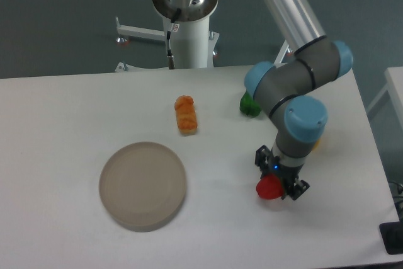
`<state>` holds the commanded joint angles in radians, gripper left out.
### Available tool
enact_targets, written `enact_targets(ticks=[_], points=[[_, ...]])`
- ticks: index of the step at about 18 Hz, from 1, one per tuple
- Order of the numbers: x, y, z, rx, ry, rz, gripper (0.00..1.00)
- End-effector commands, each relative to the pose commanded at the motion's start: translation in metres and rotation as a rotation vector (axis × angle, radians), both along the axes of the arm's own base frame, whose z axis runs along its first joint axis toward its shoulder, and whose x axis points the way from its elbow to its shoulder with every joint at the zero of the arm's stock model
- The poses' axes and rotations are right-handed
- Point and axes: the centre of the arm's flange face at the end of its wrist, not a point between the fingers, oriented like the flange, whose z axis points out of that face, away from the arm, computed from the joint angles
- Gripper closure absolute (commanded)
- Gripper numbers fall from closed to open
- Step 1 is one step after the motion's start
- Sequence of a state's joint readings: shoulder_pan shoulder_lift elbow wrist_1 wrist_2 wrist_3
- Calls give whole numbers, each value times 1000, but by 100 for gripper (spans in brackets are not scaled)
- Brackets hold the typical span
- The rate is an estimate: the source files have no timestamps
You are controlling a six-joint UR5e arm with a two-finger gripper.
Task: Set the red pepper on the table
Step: 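Carry the red pepper away from the green pepper and lower it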
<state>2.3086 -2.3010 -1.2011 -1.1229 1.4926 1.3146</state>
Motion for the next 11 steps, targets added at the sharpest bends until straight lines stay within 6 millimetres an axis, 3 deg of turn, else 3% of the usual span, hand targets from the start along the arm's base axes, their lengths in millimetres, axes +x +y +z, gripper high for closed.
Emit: enact_targets(ticks=[3, 5, 7, 11], points=[[2, 1, 2, 3, -1, 9, 74], [0, 2, 4, 8, 1, 10, 59], [1, 1, 10, 14, 9, 9, 0], [4, -5, 23, 12, 11, 12, 0]])
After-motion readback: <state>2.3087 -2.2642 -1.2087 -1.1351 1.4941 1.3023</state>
